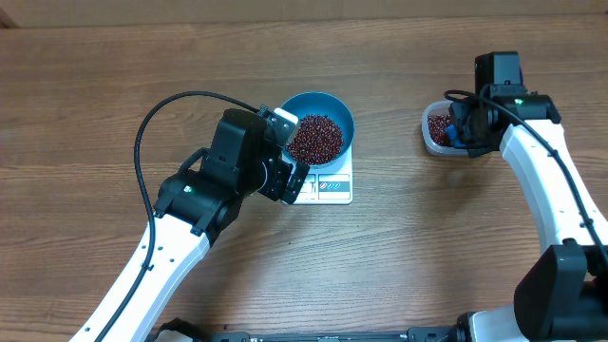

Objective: Scoop item into bowl and weigh 150g on scale
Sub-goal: 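Lower the scoop into the container and open the right gripper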

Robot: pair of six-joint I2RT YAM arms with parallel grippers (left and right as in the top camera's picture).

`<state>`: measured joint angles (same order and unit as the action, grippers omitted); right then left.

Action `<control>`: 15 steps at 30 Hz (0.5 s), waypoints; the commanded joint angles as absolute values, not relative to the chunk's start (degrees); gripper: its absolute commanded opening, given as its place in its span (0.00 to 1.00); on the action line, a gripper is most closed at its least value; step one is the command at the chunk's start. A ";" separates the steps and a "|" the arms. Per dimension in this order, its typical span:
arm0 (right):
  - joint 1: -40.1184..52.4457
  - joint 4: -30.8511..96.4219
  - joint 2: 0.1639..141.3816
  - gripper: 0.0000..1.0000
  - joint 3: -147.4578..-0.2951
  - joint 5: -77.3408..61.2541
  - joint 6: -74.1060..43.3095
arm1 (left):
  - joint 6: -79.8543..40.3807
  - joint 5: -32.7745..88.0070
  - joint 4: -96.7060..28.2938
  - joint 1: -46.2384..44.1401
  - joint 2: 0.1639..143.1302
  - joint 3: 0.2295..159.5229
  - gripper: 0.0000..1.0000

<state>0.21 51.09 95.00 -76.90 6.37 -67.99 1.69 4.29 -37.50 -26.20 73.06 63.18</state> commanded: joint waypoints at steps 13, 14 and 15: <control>0.25 51.05 94.50 1.00 -76.36 4.86 -62.17 | 2.59 4.27 -37.04 -25.89 73.06 63.16 0.99; 0.25 51.53 94.41 1.00 -76.60 4.91 -61.45 | 2.59 4.27 -37.04 -25.89 73.06 63.16 1.00; 0.25 51.96 94.19 1.00 -76.93 5.02 -60.42 | 2.59 4.27 -37.04 -25.89 73.06 63.16 1.00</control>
<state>0.19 51.37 95.00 -76.38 4.69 -64.36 1.69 4.29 -37.23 -26.20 73.06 63.18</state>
